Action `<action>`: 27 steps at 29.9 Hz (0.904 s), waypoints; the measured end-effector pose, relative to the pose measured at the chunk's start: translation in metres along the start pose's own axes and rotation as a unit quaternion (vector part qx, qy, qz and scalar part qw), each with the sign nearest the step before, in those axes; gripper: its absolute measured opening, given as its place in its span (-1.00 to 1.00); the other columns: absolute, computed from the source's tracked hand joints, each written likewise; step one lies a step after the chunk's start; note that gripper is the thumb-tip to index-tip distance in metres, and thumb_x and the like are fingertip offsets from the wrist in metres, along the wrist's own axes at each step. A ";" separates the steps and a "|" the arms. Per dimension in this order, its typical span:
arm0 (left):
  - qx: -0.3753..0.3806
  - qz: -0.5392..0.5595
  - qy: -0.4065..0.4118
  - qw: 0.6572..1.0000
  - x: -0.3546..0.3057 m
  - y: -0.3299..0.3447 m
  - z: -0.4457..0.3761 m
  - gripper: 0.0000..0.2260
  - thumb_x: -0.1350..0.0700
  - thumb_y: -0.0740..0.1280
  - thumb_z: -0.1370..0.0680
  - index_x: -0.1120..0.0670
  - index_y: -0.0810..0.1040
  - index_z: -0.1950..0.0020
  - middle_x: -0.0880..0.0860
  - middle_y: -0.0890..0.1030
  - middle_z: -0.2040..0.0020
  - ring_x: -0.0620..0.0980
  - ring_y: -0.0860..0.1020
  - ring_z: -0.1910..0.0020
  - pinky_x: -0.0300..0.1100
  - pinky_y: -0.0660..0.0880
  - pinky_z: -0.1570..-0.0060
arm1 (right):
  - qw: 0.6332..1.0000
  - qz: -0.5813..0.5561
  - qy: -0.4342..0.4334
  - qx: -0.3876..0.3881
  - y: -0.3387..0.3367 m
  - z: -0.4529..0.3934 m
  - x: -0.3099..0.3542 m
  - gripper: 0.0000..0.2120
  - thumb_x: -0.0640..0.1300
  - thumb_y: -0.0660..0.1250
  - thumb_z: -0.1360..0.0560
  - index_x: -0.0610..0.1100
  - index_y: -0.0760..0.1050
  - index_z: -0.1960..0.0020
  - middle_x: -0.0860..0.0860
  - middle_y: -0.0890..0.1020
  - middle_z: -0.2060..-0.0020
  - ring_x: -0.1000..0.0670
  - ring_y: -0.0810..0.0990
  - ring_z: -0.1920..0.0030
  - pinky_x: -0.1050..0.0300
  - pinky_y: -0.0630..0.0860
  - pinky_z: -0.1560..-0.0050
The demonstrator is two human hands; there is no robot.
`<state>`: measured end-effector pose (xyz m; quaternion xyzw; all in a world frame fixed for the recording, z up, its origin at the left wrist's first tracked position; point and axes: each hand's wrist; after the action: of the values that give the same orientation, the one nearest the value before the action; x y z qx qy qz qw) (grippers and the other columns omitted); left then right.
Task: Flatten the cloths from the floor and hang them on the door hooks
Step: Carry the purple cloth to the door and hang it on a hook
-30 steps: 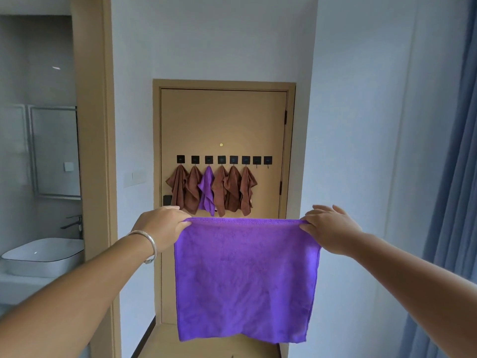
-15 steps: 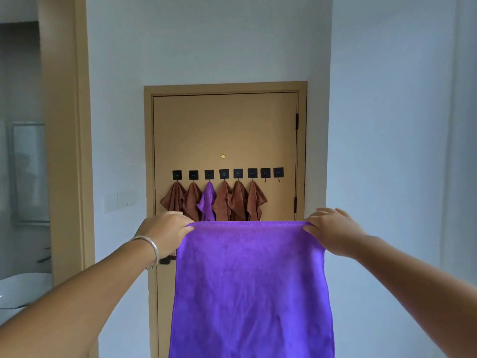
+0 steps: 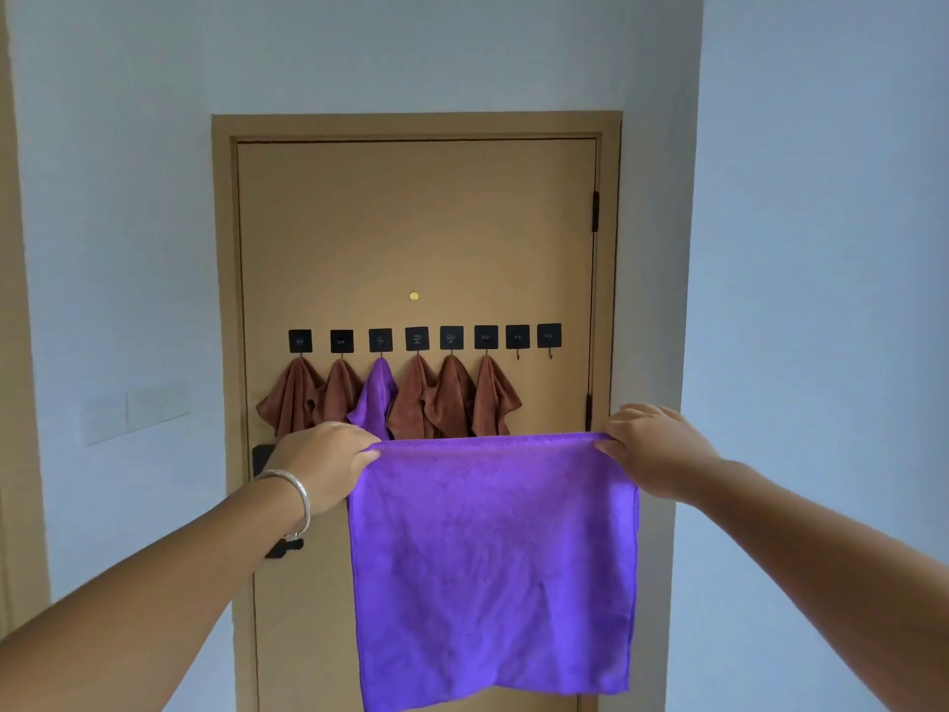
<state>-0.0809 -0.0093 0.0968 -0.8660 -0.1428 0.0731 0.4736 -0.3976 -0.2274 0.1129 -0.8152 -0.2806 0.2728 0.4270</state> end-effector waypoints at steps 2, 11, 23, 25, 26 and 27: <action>-0.004 0.013 0.009 1.000 0.006 0.023 -0.034 -0.73 -0.01 0.09 -0.64 -0.06 0.57 0.08 -0.13 0.60 0.12 -0.06 0.56 0.09 -0.04 0.54 0.07 | 1.000 0.000 0.007 -0.002 0.021 -0.027 -0.010 -0.61 0.13 -0.01 -0.64 0.04 0.52 -0.20 0.07 0.56 -0.12 -0.02 0.39 -0.29 0.03 0.32 -0.30; -0.054 0.032 0.041 0.997 0.035 0.102 -0.194 -0.74 0.01 0.11 -0.63 0.01 0.59 0.00 -0.06 0.61 0.06 0.01 0.56 0.07 -0.03 0.51 0.08 | 0.996 -0.024 0.082 -0.015 0.092 -0.167 -0.054 -0.67 0.06 0.05 -0.64 -0.03 0.55 -0.12 -0.02 0.55 -0.06 -0.07 0.45 -0.17 0.04 0.42 -0.10; -0.098 0.031 0.179 0.978 0.038 0.183 -0.348 -0.60 0.44 0.17 -0.30 -0.08 0.28 0.15 -0.14 0.45 0.13 0.01 0.40 0.22 -0.08 0.36 0.33 | 0.962 -0.163 0.172 -0.138 0.166 -0.298 -0.083 -0.72 -0.29 0.14 -0.56 -0.06 0.56 -0.09 -0.11 0.62 0.11 -0.18 0.55 0.13 0.09 0.47 0.17; -0.092 -0.013 0.192 0.977 0.036 0.192 -0.374 -0.63 0.41 0.17 -0.28 -0.05 0.37 0.13 -0.09 0.48 0.12 0.02 0.41 0.15 -0.08 0.34 0.29 | 0.973 -0.136 0.131 -0.134 0.178 -0.315 -0.089 -0.70 -0.35 0.09 -0.51 0.03 0.40 0.01 -0.02 0.55 0.17 -0.12 0.52 0.21 0.06 0.47 0.29; -0.096 -0.036 0.189 0.977 0.034 0.197 -0.386 -0.62 0.40 0.17 -0.29 -0.06 0.41 0.09 -0.08 0.47 0.13 0.03 0.42 0.13 -0.11 0.28 0.31 | 0.982 -0.107 0.091 -0.129 0.183 -0.325 -0.092 -0.71 -0.37 0.08 -0.47 0.03 0.31 0.08 0.01 0.50 0.20 -0.10 0.48 0.26 0.06 0.42 0.34; -0.099 -0.055 0.184 0.976 0.032 0.200 -0.397 -0.58 0.39 0.17 -0.32 -0.09 0.44 0.04 -0.07 0.46 0.12 0.04 0.43 0.12 -0.13 0.22 0.31 | 0.989 -0.076 0.042 -0.121 0.187 -0.334 -0.096 -0.71 -0.39 0.10 -0.44 0.02 0.26 0.13 0.04 0.46 0.21 -0.09 0.45 0.27 0.06 0.39 0.37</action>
<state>0.0888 -0.4191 0.1436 -0.8981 -0.1073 -0.1280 0.4068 -0.1932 -0.5643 0.1364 -0.8480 -0.3543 0.1695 0.3558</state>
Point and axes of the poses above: each hand's wrist, its own z-axis away from the middle knuckle, its own y-axis out of the palm, x = y × z
